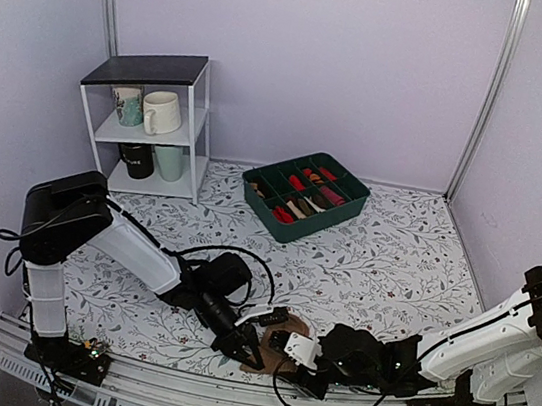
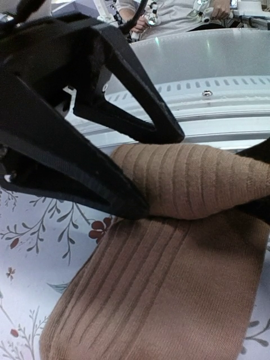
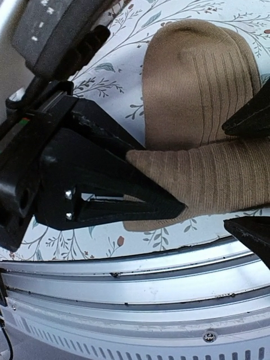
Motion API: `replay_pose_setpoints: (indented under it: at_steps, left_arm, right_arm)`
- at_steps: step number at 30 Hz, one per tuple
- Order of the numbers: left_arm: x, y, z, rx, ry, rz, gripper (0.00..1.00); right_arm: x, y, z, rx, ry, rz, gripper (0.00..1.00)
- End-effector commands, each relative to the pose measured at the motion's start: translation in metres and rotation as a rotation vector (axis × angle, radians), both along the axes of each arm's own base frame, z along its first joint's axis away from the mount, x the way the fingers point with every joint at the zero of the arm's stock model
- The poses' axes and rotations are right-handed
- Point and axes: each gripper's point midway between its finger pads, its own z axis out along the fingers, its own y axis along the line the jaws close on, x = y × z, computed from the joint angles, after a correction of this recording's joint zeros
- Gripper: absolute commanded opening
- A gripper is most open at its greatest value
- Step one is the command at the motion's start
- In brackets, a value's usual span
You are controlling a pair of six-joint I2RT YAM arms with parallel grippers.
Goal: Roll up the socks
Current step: Roll the sock at the center of the board.
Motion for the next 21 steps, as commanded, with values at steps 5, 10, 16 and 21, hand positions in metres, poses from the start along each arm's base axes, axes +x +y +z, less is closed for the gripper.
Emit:
replay_pose_setpoints:
  at_steps: [5, 10, 16, 21]
  left_arm:
    - [-0.011, 0.04, -0.055, 0.25, 0.06, 0.037, 0.0]
    - [-0.008, 0.038, -0.055, 0.245, 0.047, 0.048, 0.02]
    - [0.017, 0.022, -0.017, 0.114, -0.128, 0.093, 0.22]
    - [0.035, 0.013, 0.042, -0.108, -0.362, 0.123, 0.37]
  right_arm:
    - [-0.008, -0.003, -0.022, -0.068, 0.083, -0.023, 0.44]
    - [-0.008, -0.003, -0.031, -0.108, 0.109, -0.036, 0.19]
    - [-0.014, -0.019, -0.042, -0.123, 0.273, -0.085, 0.14]
    - [-0.017, -0.033, -0.045, -0.102, 0.448, -0.104, 0.15]
